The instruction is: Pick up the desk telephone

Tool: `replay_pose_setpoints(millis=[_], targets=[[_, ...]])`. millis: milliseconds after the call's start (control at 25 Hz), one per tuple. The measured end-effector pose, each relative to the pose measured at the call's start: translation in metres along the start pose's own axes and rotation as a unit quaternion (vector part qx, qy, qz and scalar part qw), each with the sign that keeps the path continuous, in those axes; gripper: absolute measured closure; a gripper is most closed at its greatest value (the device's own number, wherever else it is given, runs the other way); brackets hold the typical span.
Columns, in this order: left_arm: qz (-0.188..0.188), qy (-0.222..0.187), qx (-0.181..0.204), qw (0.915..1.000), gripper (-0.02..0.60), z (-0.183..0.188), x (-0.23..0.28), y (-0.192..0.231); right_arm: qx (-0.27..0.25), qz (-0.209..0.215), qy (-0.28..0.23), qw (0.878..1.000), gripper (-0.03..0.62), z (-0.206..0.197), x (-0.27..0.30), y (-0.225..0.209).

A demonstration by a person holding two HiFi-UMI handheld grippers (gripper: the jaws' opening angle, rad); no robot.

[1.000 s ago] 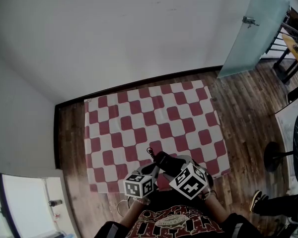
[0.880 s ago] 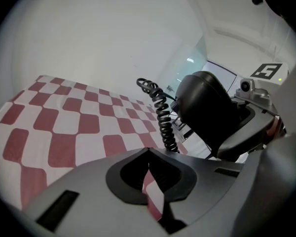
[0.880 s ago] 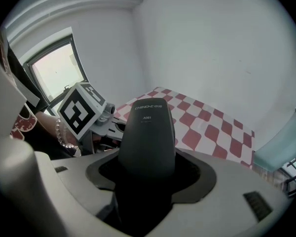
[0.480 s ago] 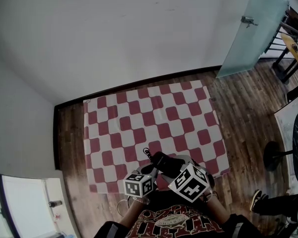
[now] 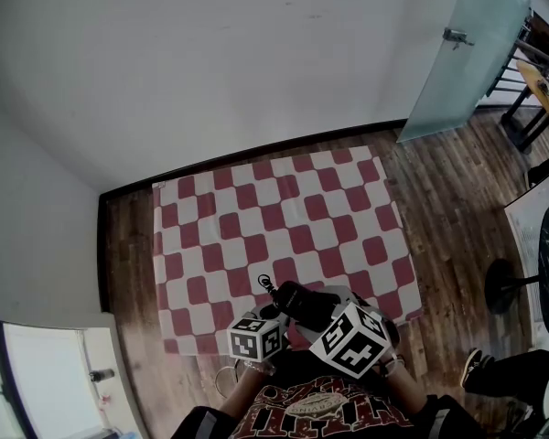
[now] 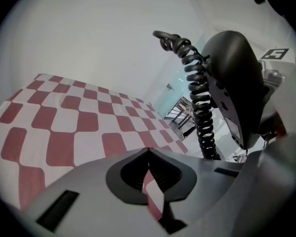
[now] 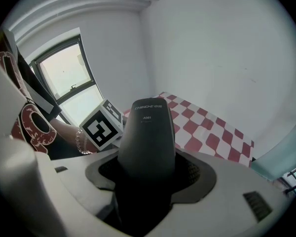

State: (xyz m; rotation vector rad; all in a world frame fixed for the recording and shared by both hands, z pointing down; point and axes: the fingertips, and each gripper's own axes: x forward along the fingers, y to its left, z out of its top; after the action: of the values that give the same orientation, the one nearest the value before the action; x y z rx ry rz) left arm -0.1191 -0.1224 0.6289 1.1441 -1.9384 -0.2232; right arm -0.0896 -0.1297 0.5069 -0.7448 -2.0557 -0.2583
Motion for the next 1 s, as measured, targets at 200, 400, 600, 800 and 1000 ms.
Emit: replay_pose_setpoints(millis=[200, 400, 600, 800, 1000], targets=[[-0.002, 0.002, -0.001, 1.0, 0.572, 0.0, 0.001, -0.001, -0.007, 0.004, -0.005, 1.0, 0.309, 0.006, -0.007, 0.005], [-0.003, 0.003, -0.001, 1.0, 0.572, 0.0, 0.002, -0.002, -0.013, 0.011, -0.005, 1.0, 0.308, 0.01, -0.013, 0.008], [-0.005, 0.005, 0.0, 1.0, 0.572, -0.001, 0.005, -0.002, -0.019, 0.013, -0.005, 1.0, 0.309, 0.012, -0.018, 0.01], [-0.006, 0.008, 0.001, 1.0, 0.572, -0.001, 0.008, -0.002, -0.019, 0.013, -0.004, 1.0, 0.309, 0.011, -0.021, 0.01], [-0.008, 0.009, 0.003, 0.9999, 0.572, 0.0, 0.01, -0.004, -0.021, 0.011, -0.007, 1.0, 0.309, 0.009, -0.022, 0.008]])
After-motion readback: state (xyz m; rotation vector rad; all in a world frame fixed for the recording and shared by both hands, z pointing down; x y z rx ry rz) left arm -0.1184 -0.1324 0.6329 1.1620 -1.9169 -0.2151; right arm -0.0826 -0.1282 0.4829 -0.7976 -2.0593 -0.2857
